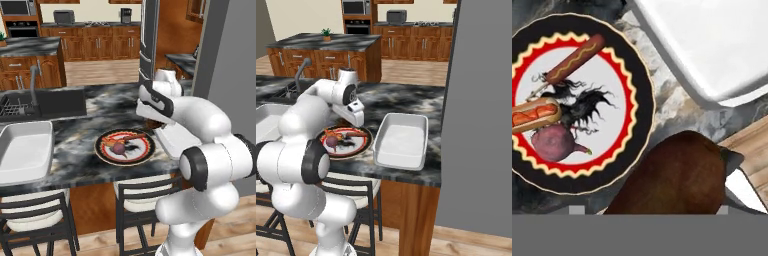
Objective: Place one cooked food and one vegetable from the large plate to each tupperware container.
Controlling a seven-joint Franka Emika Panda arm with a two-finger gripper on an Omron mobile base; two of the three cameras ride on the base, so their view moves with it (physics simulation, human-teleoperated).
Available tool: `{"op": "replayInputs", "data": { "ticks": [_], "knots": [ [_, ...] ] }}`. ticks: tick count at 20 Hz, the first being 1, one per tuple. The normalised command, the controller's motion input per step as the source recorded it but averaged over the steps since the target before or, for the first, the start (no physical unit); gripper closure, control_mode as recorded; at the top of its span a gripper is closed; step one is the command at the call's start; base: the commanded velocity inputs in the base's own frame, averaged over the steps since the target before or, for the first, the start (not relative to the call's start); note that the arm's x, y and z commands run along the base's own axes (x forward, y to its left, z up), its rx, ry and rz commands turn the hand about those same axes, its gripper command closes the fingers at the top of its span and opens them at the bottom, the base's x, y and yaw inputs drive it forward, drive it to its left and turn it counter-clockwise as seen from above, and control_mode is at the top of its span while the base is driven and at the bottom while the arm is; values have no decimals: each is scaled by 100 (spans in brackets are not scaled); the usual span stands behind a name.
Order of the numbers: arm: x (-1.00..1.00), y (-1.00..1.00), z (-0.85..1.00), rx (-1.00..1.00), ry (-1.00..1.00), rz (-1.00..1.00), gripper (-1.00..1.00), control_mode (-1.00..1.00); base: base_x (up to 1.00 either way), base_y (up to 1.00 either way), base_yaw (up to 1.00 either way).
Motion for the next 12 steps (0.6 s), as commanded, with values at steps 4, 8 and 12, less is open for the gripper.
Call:
{"op": "replayInputs", "data": {
  "ticks": [4,8,12],
  "knots": [
    [0,-79,32,-11,8,30,100,-100,0,0,0],
    [30,-71,-5,-7,22,38,100,-100,0,0,0],
    [75,-71,-24,0,10,44,100,-100,0,0,0]
  ]
}}
